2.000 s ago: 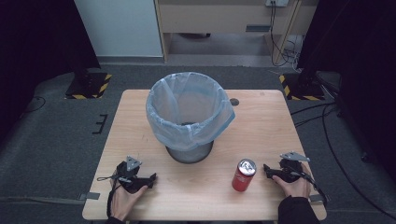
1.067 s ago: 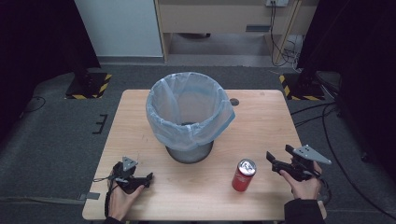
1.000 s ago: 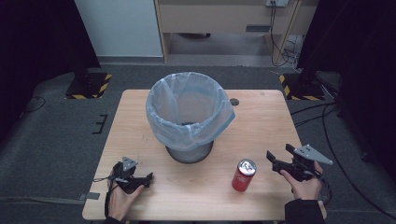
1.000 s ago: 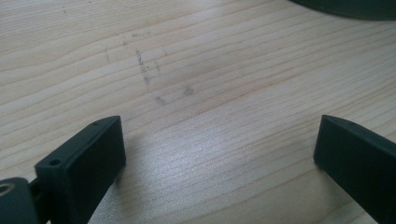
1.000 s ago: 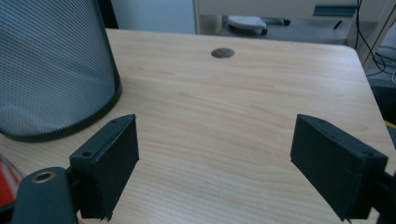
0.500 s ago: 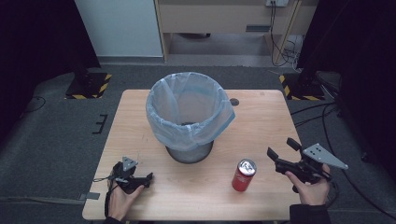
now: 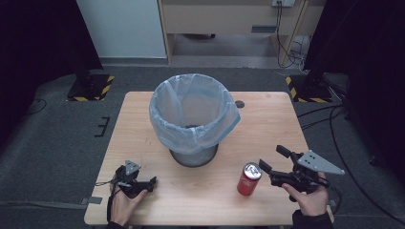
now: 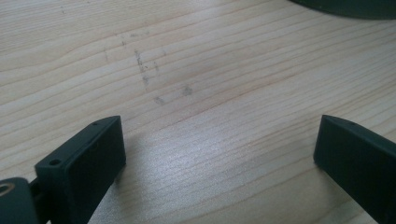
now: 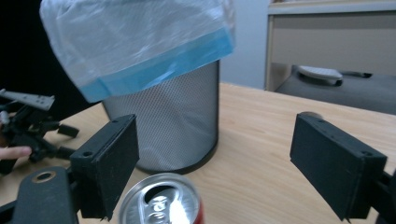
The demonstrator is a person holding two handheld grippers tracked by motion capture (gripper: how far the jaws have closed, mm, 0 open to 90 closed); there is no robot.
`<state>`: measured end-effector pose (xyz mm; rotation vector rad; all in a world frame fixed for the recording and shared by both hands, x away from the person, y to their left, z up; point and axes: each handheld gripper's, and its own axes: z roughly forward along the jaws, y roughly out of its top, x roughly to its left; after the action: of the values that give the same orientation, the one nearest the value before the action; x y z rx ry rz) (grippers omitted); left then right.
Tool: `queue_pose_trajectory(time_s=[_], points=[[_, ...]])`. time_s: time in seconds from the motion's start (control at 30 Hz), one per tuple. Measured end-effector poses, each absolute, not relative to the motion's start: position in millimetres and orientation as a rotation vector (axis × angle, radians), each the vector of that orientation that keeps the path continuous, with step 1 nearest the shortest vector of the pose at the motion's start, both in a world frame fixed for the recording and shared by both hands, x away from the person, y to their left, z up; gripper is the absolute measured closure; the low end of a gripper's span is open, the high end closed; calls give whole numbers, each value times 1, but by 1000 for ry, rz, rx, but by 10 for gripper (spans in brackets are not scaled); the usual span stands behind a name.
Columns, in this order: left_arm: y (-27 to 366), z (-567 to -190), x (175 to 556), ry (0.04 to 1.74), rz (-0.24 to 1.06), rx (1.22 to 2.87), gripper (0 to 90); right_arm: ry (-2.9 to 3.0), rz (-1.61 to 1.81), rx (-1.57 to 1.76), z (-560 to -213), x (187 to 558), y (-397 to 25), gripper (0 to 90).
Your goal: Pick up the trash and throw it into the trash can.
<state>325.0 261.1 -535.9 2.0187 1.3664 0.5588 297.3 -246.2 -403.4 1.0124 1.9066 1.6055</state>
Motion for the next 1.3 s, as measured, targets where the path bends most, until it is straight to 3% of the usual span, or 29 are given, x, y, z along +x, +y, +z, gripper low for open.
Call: queue_pose_trajectory(time_s=[0.9,1.3], points=[[261,-536,325,1364,558,2019,12,2215,1432,971,-451,304,-216,190],[261,-536,325,1364,558,2020,12,2308,1361,947,-463,306,-211,319]])
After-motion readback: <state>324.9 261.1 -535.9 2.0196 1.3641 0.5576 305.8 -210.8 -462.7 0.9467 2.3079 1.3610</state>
